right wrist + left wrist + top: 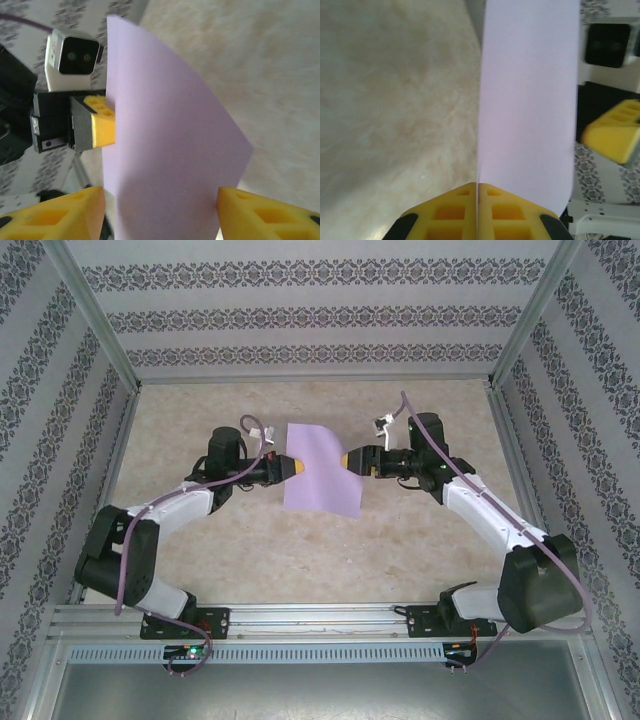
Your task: Fold a paper plane with a square sheet of paper (fold left side to right side)
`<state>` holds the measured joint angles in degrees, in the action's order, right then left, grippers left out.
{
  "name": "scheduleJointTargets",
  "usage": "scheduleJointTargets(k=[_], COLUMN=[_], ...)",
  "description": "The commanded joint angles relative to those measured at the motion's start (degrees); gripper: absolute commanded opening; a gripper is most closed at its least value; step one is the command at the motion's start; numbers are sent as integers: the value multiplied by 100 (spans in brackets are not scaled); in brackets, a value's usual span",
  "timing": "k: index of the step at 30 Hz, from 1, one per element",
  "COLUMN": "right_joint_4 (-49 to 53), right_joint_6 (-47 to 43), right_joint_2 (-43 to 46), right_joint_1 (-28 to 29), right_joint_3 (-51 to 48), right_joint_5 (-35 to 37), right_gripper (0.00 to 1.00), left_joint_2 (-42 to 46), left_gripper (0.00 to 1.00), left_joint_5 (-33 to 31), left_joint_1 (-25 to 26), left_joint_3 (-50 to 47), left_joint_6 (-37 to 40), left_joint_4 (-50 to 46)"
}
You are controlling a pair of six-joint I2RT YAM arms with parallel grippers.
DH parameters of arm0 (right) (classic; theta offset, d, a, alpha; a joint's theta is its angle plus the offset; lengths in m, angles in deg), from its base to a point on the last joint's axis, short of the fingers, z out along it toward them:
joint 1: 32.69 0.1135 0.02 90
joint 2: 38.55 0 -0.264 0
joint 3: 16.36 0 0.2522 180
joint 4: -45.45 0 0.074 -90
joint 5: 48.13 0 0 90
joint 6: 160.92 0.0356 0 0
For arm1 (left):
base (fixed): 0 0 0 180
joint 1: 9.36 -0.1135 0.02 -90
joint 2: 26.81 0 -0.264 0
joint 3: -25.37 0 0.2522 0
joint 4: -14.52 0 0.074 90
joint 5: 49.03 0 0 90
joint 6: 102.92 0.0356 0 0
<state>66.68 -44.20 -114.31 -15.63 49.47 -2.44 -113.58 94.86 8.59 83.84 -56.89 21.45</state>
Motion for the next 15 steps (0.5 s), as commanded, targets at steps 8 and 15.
scheduleJointTargets(k=[8,15], right_joint_4=[467,338], right_joint_6=[88,261], right_joint_2=[-111,-966], right_joint_1=[-4,405], right_joint_3=[-451,-240], right_joint_5=[1491,1528], right_gripper=[54,23], left_joint_2=[-1020,-1456], left_gripper=[0,0], left_joint_5=[-1040,-1687], left_joint_1=[67,91], left_joint_3=[54,546], left_joint_6=[273,1072], left_joint_4=[-1303,-2663])
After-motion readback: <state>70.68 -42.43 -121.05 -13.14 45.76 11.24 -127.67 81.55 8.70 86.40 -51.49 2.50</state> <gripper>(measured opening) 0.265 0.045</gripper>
